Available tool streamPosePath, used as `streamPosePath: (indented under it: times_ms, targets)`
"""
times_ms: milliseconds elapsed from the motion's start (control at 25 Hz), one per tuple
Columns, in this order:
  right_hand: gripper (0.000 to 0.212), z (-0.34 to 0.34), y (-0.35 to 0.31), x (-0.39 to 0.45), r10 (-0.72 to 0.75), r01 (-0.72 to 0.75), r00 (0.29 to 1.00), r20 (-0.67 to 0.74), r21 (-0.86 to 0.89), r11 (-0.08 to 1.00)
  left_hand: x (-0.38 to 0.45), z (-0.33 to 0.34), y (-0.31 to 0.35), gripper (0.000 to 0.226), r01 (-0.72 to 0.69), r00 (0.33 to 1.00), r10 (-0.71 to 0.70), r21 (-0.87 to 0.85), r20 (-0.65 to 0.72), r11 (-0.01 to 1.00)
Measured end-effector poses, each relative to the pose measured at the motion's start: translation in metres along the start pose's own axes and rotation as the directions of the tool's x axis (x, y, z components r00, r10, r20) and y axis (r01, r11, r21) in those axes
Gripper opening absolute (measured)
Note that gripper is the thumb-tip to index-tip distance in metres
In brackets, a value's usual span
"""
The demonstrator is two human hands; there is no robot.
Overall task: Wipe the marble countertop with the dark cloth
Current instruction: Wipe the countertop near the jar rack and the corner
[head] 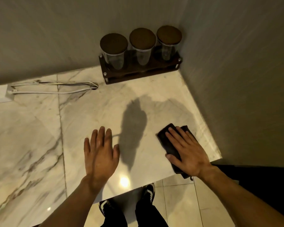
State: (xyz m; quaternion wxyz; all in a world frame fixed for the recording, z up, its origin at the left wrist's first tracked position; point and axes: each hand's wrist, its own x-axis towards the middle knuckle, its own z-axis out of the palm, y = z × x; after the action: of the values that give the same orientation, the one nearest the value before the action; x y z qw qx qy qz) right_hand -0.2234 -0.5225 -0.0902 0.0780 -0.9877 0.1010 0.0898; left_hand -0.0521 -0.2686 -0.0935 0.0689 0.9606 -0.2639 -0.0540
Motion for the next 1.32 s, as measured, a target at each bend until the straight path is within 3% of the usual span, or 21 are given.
streamPosePath:
  times_ms: [160,720,1040,1320]
  targets:
    - [0.074,-0.009,0.025,0.016,-0.146,0.148,0.988,0.055,-0.029,0.989,0.007,0.001,0.008,0.058,0.03,0.999,-0.03,-0.02,-0.025,0.999]
    - [0.074,-0.033,0.058,0.136,-0.164,0.165,0.986,0.02,-0.023,0.986,0.008,0.01,0.011,0.067,0.058,0.996,-0.064,0.089,0.068,0.994]
    - [0.075,-0.04,0.068,0.19,0.002,-0.002,1.0,-0.022,0.006,1.0,0.012,0.005,0.013,0.066,0.065,0.994,-0.071,0.075,0.082,0.995]
    - [0.072,-0.044,0.062,0.212,0.246,-0.243,0.966,-0.072,0.048,0.969,0.012,0.004,0.014,0.066,0.07,0.994,-0.076,0.068,0.081,0.995]
